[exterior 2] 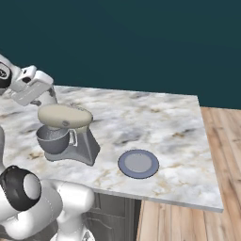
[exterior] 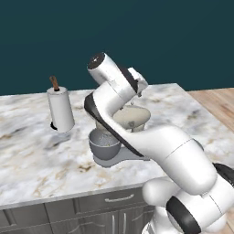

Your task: Add butter and sugar cubes to the stand mixer bowl and then turn on the stand mixer to begin making frosting.

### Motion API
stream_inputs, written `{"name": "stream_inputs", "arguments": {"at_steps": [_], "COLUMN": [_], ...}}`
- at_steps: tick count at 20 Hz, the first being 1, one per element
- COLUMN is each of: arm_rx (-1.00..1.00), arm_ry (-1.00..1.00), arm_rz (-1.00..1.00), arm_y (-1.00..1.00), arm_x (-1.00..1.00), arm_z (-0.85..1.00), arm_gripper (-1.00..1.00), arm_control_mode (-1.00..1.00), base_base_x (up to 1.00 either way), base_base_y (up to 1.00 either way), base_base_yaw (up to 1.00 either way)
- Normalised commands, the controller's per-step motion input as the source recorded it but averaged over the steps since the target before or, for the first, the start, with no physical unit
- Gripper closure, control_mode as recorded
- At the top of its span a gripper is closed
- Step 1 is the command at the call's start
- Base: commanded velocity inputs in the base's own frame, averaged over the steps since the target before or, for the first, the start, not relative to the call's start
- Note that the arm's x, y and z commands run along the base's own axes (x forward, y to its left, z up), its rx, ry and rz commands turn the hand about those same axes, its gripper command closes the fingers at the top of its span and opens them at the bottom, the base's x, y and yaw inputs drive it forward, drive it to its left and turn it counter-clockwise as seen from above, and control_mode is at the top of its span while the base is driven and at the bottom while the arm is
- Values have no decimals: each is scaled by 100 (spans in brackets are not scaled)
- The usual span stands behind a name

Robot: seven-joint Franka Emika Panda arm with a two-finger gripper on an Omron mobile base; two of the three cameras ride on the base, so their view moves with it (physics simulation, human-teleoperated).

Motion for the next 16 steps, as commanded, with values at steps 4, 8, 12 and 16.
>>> {"name": "stream_inputs", "arguments": {"at_steps": [4, 8, 12, 16], "arm_rx": [-19, -9, -6, -2], "arm_ry": [-5, -11, -14, -14], "arm_rz": [-2, -1, -2, -3], "arm_y": [0, -5, -22, -21], "arm_x": [-11, -1, -21, -16], "arm_z": [-16, -27, -35, -31], "arm_gripper": [-100, -100, -100, -100], "arm_control_mode": [-100, -100, -100, -100], "base_base_x": [0, 0, 0, 0], "base_base_y": [0, 0, 0, 0], "base_base_yaw": [0, 0, 0, 0]}}
